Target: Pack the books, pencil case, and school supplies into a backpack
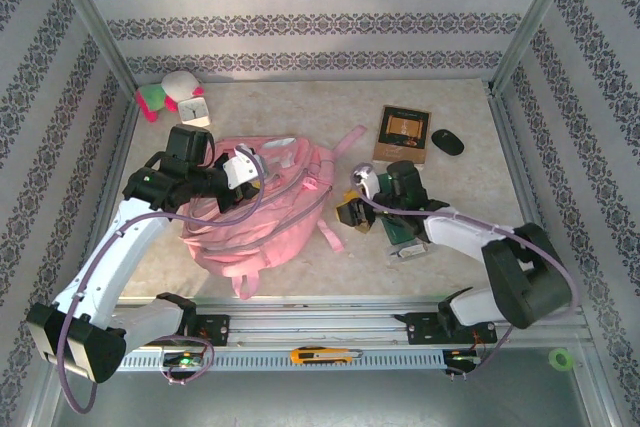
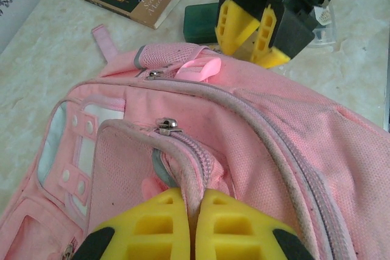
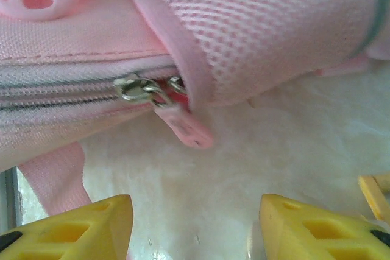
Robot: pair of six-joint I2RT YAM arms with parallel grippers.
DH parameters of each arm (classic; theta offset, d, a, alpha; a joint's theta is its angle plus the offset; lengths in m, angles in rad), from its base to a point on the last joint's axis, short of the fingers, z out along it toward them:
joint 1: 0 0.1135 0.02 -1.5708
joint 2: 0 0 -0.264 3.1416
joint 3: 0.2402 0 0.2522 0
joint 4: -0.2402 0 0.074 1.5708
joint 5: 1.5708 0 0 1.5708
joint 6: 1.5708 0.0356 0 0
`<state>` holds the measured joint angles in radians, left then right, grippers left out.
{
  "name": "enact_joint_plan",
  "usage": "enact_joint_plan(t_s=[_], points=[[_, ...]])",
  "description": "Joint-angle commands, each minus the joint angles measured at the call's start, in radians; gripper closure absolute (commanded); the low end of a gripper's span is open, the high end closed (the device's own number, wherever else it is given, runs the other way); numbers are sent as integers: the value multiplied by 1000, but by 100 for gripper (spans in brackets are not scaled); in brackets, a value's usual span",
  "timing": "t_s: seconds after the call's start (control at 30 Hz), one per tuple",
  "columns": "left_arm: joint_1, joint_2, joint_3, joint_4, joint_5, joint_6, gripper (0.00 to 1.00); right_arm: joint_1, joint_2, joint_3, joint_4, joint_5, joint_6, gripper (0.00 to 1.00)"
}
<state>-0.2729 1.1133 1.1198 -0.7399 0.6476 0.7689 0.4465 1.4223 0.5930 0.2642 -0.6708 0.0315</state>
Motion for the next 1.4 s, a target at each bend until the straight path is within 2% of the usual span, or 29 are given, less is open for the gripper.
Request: enact_joint_plan(t_s=[0.0, 0.23, 0.4, 0.5, 0.6, 0.7, 0.73, 0.87, 1.03, 1.13, 1.27, 1.37], points=[[6, -26, 43, 42, 80, 44, 100, 29, 43, 58, 32, -62, -133, 43], [7, -21, 49, 43, 87, 49, 100, 28, 100, 105, 45, -121, -205, 45], [7, -31, 32, 53, 91, 43, 100, 16, 107, 105, 98, -174, -216, 54], [6, -31, 29, 53, 89, 41, 100, 1, 113, 101, 106, -218, -217, 63], [7, -27, 24, 61, 72, 39, 100, -18, 104, 85, 126, -236, -198, 84], [6, -21, 19, 72, 40, 23, 100, -32, 79, 60, 155, -228, -172, 98], [6, -19, 17, 80, 31, 12, 100, -34, 67, 53, 160, -224, -163, 100], [6, -17, -5, 126, -14, -34, 100, -37, 22, 30, 179, -214, -131, 100], [-10, -24, -33, 203, -130, -140, 100, -26, -35, 25, 161, -215, -48, 100], [-50, -26, -57, 273, -259, -246, 100, 11, -72, 28, 125, -219, -10, 100], [-86, -24, -70, 312, -355, -312, 100, 52, -96, 30, 94, -204, 13, 100], [-176, 8, -82, 381, -521, -460, 100, 163, -139, 61, -39, -157, 69, 100]])
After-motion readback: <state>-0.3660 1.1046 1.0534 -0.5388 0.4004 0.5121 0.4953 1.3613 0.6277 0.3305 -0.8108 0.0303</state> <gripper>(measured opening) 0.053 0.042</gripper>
